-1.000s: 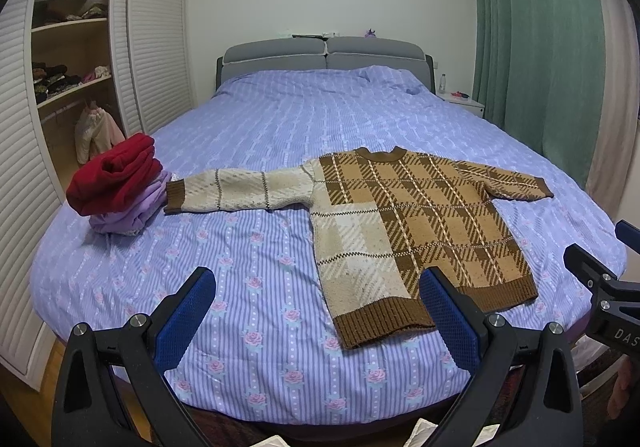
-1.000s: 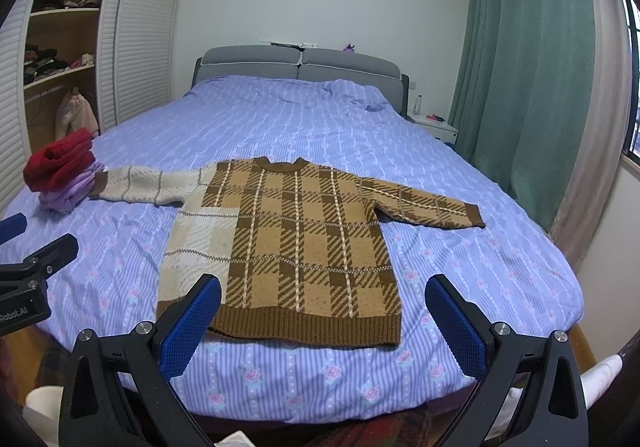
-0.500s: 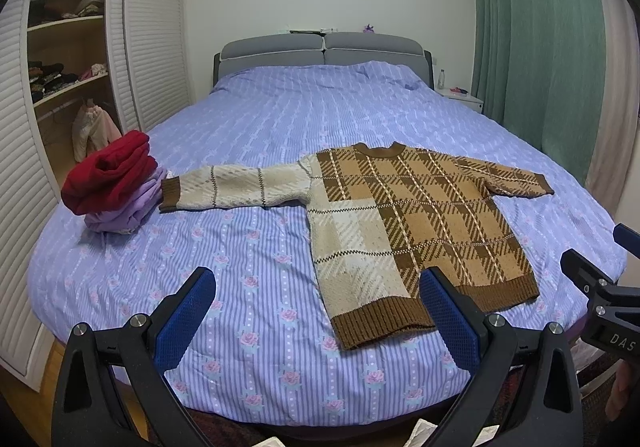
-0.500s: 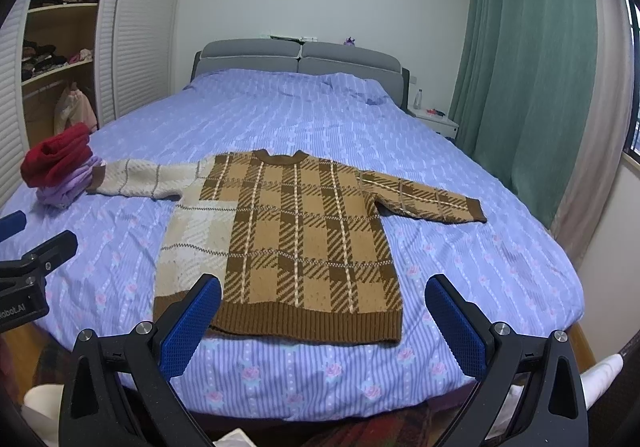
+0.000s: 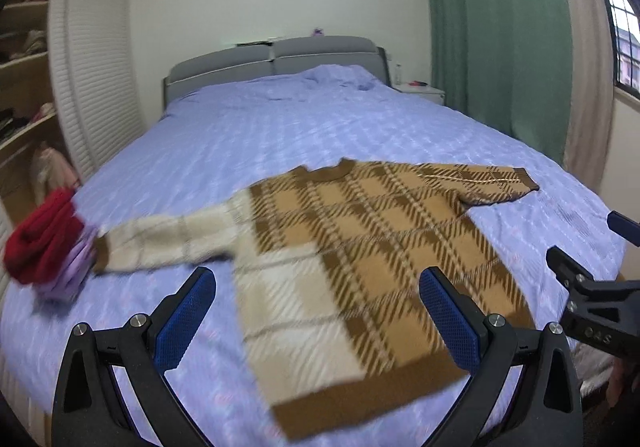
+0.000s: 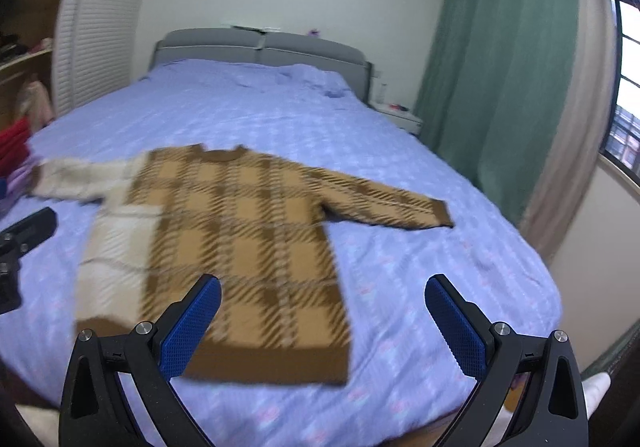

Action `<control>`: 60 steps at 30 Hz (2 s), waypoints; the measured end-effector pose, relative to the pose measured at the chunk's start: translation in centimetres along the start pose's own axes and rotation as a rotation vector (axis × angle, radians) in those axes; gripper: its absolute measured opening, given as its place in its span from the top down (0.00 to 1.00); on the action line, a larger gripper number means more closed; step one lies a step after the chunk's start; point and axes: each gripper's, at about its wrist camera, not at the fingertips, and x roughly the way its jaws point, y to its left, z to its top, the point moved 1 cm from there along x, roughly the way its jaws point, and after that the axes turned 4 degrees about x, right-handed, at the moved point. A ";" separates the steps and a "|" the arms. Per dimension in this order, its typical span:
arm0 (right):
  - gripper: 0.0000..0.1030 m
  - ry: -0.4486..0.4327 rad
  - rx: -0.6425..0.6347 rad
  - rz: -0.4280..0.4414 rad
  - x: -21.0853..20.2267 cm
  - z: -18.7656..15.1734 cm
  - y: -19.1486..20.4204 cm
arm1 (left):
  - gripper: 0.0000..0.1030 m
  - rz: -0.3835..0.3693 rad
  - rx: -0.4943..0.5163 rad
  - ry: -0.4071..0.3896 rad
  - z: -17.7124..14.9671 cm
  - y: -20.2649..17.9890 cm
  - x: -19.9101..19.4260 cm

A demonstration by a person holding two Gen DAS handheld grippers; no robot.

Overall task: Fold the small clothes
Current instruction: 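Grasp the brown sleeve cuff with the right tool and lift it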

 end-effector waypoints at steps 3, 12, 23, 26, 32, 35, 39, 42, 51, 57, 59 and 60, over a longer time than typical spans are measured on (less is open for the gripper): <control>0.00 0.024 0.055 -0.042 4.6 1.8 -2.9 | 0.00 -0.043 0.035 0.008 3.6 -2.6 3.8; 0.01 0.113 0.405 0.010 16.1 5.1 -13.2 | 0.00 -0.102 0.105 0.074 11.9 -11.3 14.2; 0.27 0.195 0.678 0.075 28.4 3.5 -22.7 | 0.00 -0.136 0.168 0.147 15.5 -22.0 24.6; 0.35 0.172 0.682 0.092 30.5 3.5 -23.7 | 0.00 -0.156 0.170 0.148 15.7 -23.7 25.7; 0.50 0.229 0.796 0.141 35.5 1.9 -25.9 | 0.00 -0.148 0.194 0.124 15.7 -25.4 27.0; 0.53 0.242 0.813 0.141 37.0 1.3 -26.1 | 0.00 -0.150 0.207 0.134 15.5 -25.6 27.8; 0.56 0.247 0.775 0.111 38.6 2.1 -25.9 | 0.00 -0.136 0.172 0.156 15.0 -24.4 28.8; 0.68 0.256 0.748 0.080 39.8 2.8 -25.7 | 0.00 -0.116 0.136 0.175 14.8 -22.5 29.1; 0.89 0.159 0.625 0.008 35.0 8.3 -23.7 | 0.00 -0.015 -0.022 0.167 14.4 -12.5 25.9; 0.89 0.044 0.437 0.093 28.2 15.5 -17.9 | 0.00 0.070 -0.119 0.163 14.0 -4.4 21.9; 0.89 0.015 0.375 0.141 26.0 17.3 -15.3 | 0.00 0.077 -0.160 0.157 13.7 -1.8 20.4; 0.89 0.005 0.349 0.162 25.2 18.3 -13.9 | 0.00 0.079 -0.174 0.154 13.4 -0.7 19.7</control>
